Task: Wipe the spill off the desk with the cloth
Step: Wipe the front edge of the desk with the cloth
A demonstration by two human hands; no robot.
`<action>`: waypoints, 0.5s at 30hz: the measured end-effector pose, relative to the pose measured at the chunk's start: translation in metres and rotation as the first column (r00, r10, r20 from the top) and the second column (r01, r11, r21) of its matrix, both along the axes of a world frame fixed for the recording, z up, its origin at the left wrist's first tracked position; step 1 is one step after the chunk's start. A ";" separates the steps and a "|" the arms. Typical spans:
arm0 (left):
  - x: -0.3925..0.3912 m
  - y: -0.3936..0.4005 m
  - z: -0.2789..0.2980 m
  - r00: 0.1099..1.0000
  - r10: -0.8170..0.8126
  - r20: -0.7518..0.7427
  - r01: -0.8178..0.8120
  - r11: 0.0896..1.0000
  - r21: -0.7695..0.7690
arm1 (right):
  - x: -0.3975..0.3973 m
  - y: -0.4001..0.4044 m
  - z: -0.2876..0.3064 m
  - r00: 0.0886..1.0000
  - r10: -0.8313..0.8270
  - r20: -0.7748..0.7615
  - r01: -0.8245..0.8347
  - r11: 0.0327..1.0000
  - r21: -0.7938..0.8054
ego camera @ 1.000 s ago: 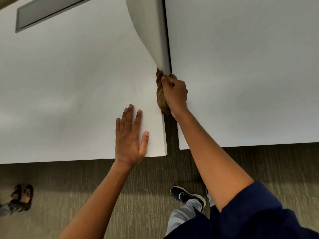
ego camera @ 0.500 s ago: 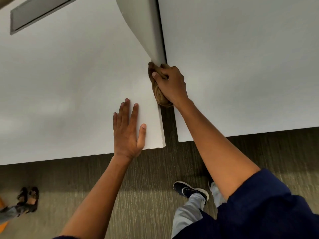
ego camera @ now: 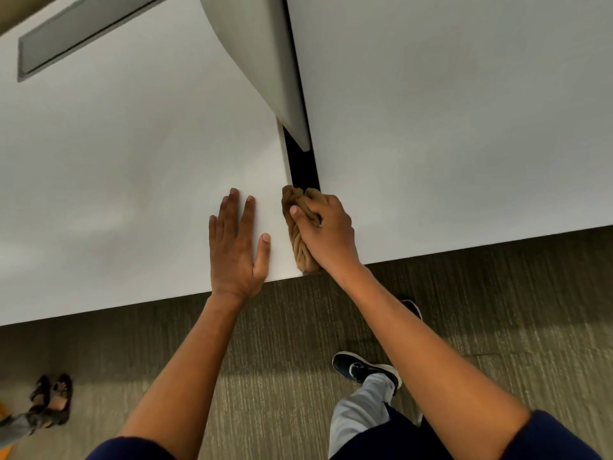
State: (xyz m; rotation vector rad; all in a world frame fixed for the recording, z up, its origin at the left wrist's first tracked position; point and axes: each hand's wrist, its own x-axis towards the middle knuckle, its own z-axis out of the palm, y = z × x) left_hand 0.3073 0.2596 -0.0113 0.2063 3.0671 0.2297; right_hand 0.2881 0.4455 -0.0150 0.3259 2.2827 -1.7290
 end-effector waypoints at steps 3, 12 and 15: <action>0.001 0.001 0.001 1.000 0.003 0.001 -0.003 1.000 -0.006 | 0.015 -0.003 -0.004 1.000 -0.024 -0.001 0.023 1.000 -0.021; 0.000 0.000 0.002 1.000 0.000 0.005 0.000 1.000 0.019 | -0.046 -0.017 0.004 0.981 -0.193 0.010 0.193 0.981 -0.017; -0.001 -0.001 0.001 1.000 -0.004 -0.001 0.004 1.000 0.015 | -0.093 -0.020 0.011 0.976 -0.209 0.056 0.211 0.977 -0.030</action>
